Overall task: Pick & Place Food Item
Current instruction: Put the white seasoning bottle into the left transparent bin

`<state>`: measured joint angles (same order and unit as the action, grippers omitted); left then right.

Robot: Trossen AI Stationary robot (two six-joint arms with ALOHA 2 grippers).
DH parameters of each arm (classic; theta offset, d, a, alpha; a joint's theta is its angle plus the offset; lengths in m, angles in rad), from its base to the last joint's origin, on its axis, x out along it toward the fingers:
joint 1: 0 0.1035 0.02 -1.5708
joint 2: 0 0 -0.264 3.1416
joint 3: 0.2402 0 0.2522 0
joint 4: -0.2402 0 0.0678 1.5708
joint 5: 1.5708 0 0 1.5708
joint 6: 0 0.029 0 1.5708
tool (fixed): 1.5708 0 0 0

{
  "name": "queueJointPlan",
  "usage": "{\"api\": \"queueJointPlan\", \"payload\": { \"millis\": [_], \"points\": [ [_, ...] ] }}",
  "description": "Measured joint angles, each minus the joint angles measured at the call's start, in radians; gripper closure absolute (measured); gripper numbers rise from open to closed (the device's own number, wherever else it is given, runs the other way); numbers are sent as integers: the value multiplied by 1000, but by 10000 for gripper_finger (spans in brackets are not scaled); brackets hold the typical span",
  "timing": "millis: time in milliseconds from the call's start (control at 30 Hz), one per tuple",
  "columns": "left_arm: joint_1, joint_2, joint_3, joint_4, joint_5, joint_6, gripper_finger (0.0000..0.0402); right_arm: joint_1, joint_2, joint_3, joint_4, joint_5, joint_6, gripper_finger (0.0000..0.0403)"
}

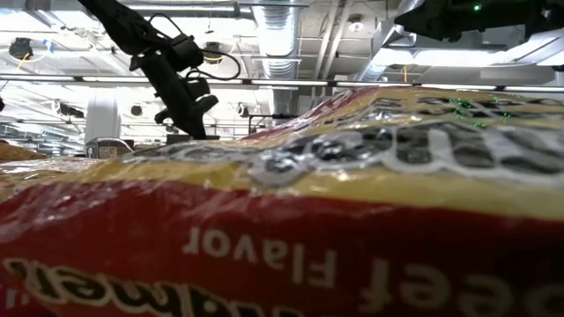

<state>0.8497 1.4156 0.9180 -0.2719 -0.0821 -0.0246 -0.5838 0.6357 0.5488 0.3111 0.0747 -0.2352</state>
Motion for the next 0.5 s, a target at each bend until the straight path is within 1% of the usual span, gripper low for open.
{"api": "queueJointPlan", "payload": {
  "millis": [100,367,500],
  "points": [
    [8,17,0,-45,-6,0,399,0,0,0,0,0,0,138],
    [15,25,0,-85,-25,-7,401,0,0,0,0,-3,0,138],
    [14,25,0,-131,-59,-9,401,0,0,0,2,-4,0,138]
  ]
}}
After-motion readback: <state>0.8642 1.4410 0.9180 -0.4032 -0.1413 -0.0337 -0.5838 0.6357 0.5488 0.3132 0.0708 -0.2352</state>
